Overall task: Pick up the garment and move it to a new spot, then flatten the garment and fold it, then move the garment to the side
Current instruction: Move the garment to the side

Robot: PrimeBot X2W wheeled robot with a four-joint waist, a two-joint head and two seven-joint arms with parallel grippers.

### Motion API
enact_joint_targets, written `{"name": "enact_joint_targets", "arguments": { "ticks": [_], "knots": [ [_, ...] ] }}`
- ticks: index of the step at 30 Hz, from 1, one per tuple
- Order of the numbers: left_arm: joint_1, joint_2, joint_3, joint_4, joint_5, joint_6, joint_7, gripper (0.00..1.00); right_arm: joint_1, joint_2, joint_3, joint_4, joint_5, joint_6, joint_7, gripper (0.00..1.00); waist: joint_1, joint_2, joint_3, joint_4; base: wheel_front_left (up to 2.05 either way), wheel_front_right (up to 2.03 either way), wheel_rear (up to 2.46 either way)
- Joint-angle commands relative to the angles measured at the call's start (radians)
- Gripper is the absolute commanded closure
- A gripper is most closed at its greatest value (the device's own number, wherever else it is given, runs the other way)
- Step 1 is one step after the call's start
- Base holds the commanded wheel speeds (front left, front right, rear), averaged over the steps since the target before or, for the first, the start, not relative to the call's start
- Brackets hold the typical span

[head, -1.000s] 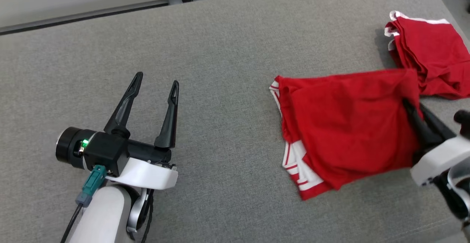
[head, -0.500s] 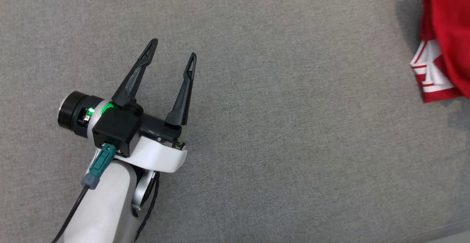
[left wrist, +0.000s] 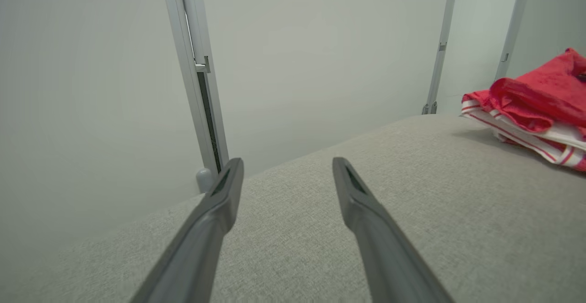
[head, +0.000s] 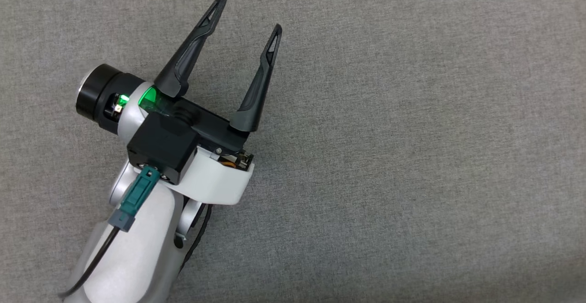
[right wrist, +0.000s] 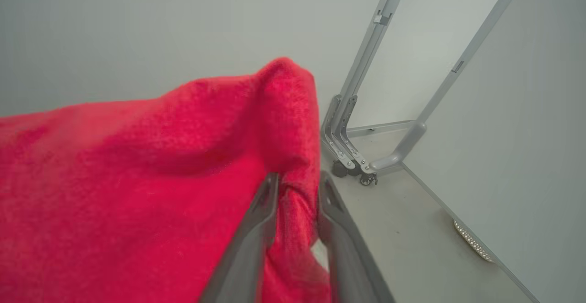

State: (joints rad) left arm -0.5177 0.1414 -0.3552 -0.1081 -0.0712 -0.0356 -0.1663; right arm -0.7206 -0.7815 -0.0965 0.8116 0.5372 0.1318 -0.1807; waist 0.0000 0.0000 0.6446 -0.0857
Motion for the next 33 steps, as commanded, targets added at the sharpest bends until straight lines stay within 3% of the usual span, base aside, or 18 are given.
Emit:
{"name": "enact_joint_targets", "arguments": {
  "ticks": [1, 8, 16, 20, 33],
  "knots": [
    [-0.011, 0.002, -0.003, -0.007, 0.005, -0.002, -0.001, 0.00, -0.028, 0.027, -0.011, 0.043, -0.022, -0.002, -0.039, 0.00, 0.0000, 0.0000, 0.009, 0.002, 0.00, 0.00, 0.00],
    [0.023, 0.016, -0.001, 0.009, -0.007, 0.010, -0.003, 0.00, -0.027, 0.129, -0.025, 0.101, -0.057, -0.002, -0.083, 0.00, 0.0000, 0.0000, -0.033, -0.034, 0.00, 0.00, 0.00],
    [0.085, 0.029, 0.017, 0.048, -0.041, 0.021, -0.010, 0.00, 0.131, 0.288, -0.082, -0.174, -0.106, -0.002, -0.085, 0.00, 0.0000, 0.0000, -0.135, -0.083, 0.00, 0.00, 0.00],
    [0.124, 0.025, 0.030, 0.075, -0.071, 0.029, -0.018, 0.00, 0.219, 0.373, -0.057, -0.327, -0.147, -0.002, -0.085, 0.00, 0.0000, 0.0000, -0.185, -0.089, 0.00, 0.00, 0.00],
    [0.258, 0.012, 0.110, 0.145, -0.139, 0.110, -0.067, 0.00, 0.434, 0.510, 0.074, -0.636, -0.259, -0.002, -0.065, 0.00, 0.0000, 0.0000, -0.313, -0.003, 0.00, 0.00, 0.00]
  ]
}}
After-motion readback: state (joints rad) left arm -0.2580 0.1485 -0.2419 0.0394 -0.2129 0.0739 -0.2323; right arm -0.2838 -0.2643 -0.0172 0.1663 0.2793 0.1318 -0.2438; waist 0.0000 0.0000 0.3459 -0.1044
